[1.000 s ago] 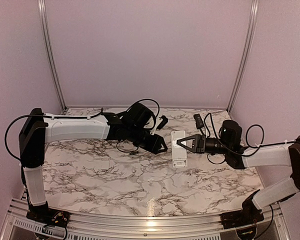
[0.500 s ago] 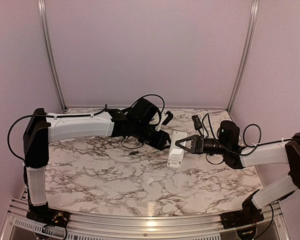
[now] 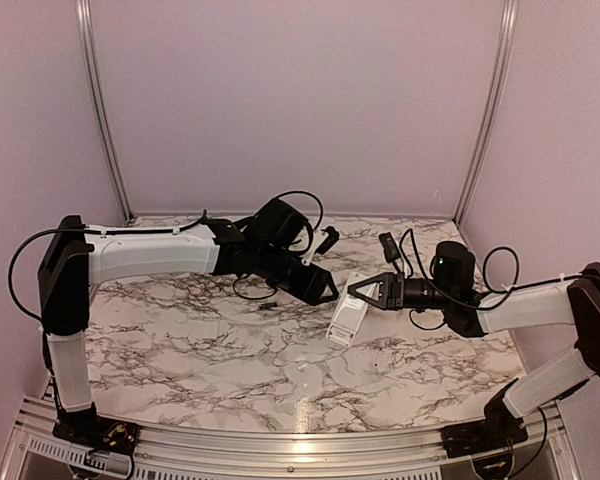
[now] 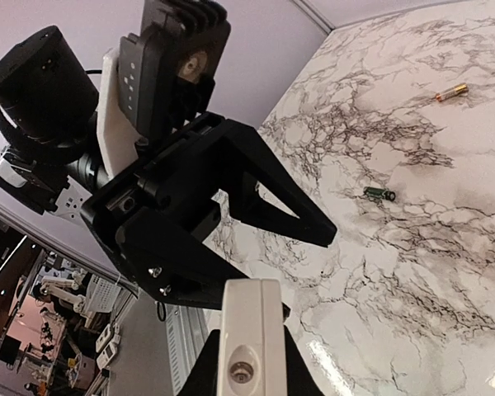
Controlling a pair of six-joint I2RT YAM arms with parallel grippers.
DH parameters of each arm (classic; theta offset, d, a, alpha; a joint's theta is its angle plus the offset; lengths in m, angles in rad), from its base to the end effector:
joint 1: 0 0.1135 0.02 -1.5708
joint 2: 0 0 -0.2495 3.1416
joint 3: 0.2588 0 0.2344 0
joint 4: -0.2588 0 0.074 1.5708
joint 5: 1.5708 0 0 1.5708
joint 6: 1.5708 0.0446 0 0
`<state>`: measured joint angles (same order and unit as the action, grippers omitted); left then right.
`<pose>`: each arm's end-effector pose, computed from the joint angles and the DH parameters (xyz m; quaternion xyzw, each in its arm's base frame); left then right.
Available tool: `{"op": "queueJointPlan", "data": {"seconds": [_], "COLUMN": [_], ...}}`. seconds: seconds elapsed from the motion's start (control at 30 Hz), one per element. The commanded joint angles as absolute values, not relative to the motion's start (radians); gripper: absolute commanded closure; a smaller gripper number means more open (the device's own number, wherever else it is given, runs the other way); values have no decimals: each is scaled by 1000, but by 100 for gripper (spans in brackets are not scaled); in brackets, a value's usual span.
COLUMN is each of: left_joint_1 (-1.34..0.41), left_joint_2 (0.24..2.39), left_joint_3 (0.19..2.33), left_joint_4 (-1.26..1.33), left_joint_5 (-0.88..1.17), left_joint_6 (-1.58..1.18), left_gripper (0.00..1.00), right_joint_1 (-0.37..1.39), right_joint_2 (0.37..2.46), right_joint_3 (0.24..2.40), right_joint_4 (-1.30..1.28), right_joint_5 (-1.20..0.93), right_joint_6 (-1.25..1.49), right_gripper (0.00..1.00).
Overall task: Load the batteries into the remote control
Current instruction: Adjust the remote control without the battery cover, then pick up the battery from the center of the board.
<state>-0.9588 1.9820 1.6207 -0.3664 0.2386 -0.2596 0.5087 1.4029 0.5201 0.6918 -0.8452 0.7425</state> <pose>0.2444 -0.3666 0.2402 0.3561 0.8345 -0.3215 0.2710 0.2198 0.1608 0.2029 -0.1772 0.7291 0.5963 0.2853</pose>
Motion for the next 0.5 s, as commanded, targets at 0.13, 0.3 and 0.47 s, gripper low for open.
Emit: {"op": "queueJointPlan", "data": {"seconds": [0.13, 0.3, 0.47], "left_joint_1": [-866, -865, -851], "left_joint_2": [1848, 1858, 1908], "left_joint_3": [1473, 1441, 1479], "left_joint_4": [-571, -635, -659], "left_joint_5": [170, 92, 49], "left_joint_6": [44, 169, 249], "left_gripper": [35, 42, 43], "right_joint_1": [478, 469, 458], "right_joint_2": [1388, 1401, 1408], "right_joint_3": [543, 535, 526], "right_joint_4": [679, 683, 688], "right_joint_5": [-875, -896, -911], "right_joint_6": [719, 722, 727], "right_gripper": [100, 100, 100]}}
